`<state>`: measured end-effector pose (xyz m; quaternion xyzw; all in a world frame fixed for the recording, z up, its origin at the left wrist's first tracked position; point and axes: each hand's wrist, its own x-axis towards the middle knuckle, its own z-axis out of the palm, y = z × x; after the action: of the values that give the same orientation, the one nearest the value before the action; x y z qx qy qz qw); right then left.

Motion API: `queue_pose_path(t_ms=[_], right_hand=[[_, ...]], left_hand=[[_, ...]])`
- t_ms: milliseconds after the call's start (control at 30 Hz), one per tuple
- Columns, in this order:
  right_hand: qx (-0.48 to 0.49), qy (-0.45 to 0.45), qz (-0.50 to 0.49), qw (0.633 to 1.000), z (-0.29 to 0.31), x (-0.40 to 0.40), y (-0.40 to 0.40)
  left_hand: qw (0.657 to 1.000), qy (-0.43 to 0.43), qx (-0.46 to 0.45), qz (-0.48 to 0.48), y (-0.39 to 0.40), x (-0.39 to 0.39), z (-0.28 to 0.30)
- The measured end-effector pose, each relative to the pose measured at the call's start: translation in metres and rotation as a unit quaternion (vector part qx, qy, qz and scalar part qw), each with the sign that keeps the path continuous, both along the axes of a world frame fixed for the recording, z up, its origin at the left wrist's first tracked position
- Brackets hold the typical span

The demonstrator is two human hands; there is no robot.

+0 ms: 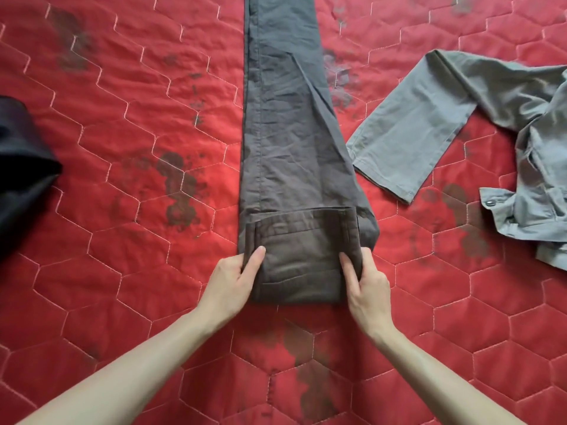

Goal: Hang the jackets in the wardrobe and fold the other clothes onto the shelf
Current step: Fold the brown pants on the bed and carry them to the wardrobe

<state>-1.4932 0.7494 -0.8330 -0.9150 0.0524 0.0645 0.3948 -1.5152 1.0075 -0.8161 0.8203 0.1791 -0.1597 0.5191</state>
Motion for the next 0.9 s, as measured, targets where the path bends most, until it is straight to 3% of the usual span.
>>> queue_pose_path(t_ms=[167, 267, 367, 533, 600, 667, 733, 800, 900], right_hand=[[-0.016, -0.007, -0.009, 1.0, -0.011, 0.036, 0.004], [-0.046, 0.046, -0.023, 0.998, -0.014, 0.052, 0.005], [-0.102, 0.079, -0.065, 0.99, -0.012, 0.054, 0.009], [-0.165, 0.028, -0.112, 0.98, -0.011, 0.042, 0.021], [-0.168, -0.082, -0.07, 0.98, -0.011, 0.04, 0.02], [-0.2, -0.18, 0.046, 0.962, -0.009, 0.042, 0.015], [-0.215, -0.205, 0.207, 0.932, -0.008, 0.043, 0.009], [-0.231, -0.181, 0.316, 0.902, -0.011, 0.044, 0.002], [-0.244, -0.118, 0.335, 0.902, -0.022, 0.048, -0.009]], left_hand=[[0.999, -0.003, -0.042, 0.016, 0.002, 0.021, -0.015], [0.999, 0.001, 0.033, 0.002, 0.003, 0.024, -0.025], [0.996, 0.008, 0.078, 0.05, -0.004, 0.022, -0.033], [0.967, -0.001, 0.227, 0.112, -0.034, 0.019, -0.012], [0.937, -0.129, 0.32, 0.046, -0.041, 0.013, -0.008], [0.891, -0.248, 0.366, -0.103, -0.042, 0.008, -0.016], [0.859, -0.253, 0.375, -0.241, -0.043, 0.006, -0.027], [0.845, -0.216, 0.377, -0.313, -0.04, 0.006, -0.038], [0.844, -0.18, 0.371, -0.343, -0.032, 0.013, -0.046]])
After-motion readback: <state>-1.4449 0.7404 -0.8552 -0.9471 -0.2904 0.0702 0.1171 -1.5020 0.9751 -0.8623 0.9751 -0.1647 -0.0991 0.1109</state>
